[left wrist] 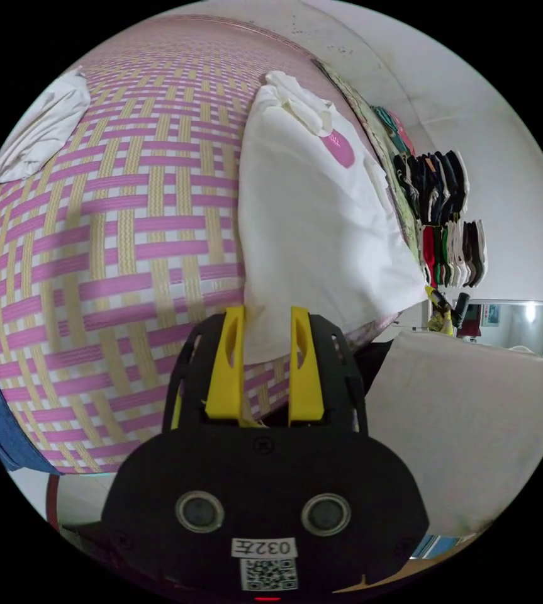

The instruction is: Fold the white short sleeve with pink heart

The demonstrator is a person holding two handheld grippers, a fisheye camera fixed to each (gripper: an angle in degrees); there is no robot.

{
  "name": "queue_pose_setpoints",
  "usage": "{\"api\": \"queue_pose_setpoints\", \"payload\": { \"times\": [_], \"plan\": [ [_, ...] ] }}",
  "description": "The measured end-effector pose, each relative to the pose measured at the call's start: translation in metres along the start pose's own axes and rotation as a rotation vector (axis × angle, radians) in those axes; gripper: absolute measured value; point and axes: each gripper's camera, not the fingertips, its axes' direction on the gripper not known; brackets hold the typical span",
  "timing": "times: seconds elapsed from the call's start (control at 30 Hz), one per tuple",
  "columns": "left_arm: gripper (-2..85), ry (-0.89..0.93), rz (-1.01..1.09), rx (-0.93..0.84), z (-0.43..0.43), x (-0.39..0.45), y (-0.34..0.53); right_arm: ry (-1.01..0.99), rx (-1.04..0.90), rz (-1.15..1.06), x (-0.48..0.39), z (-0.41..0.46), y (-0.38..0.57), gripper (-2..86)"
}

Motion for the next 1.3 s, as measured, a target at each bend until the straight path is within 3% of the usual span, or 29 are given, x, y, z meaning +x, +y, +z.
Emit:
{"api": "queue_pose_setpoints", "payload": {
  "times": [0.07,0.13,0.3,0.43,0.77,1.0,1.07,1.13,1.3],
  "plan": [
    [8.4,0.001,-0.01,0.024,-0.001,0.0,0.007,-0.119,0.117,0.139,0.049,-0.018,0.022,-0.7],
    [8.6,0.034,-0.034,0.044,-0.005,-0.003,0.014,-0.129,0.072,0.3,0.104,-0.003,0.047,-0.6],
    [8.7,0.044,-0.024,0.023,-0.006,0.006,0.031,-0.127,0.075,0.327,0.121,0.009,0.055,4.0],
    [8.6,0.046,0.02,-0.021,0.003,0.031,0.044,-0.142,-0.04,0.296,0.133,0.024,0.049,10.5],
    [9.1,-0.027,0.012,-0.021,0.007,0.075,0.072,-0.169,-0.235,0.155,0.137,0.044,0.034,7.4],
    [1.9,0.376,-0.065,-0.121,0.03,0.037,0.091,-0.299,-0.19,0.107,0.142,0.031,0.034,0.1],
    [-0.2,0.525,-0.077,-0.044,0.02,0.027,0.095,-0.359,-0.132,0.093,0.141,0.016,0.032,-0.4],
    [-1.2,0.767,-0.027,0.173,-0.024,0.022,0.099,-0.432,-0.027,0.067,0.138,-0.015,0.028,-0.6],
    [-1.5,0.963,0.197,0.551,-0.166,0.04,0.093,-0.51,0.213,-0.069,0.101,-0.1,0.009,-0.8]
  ]
}}
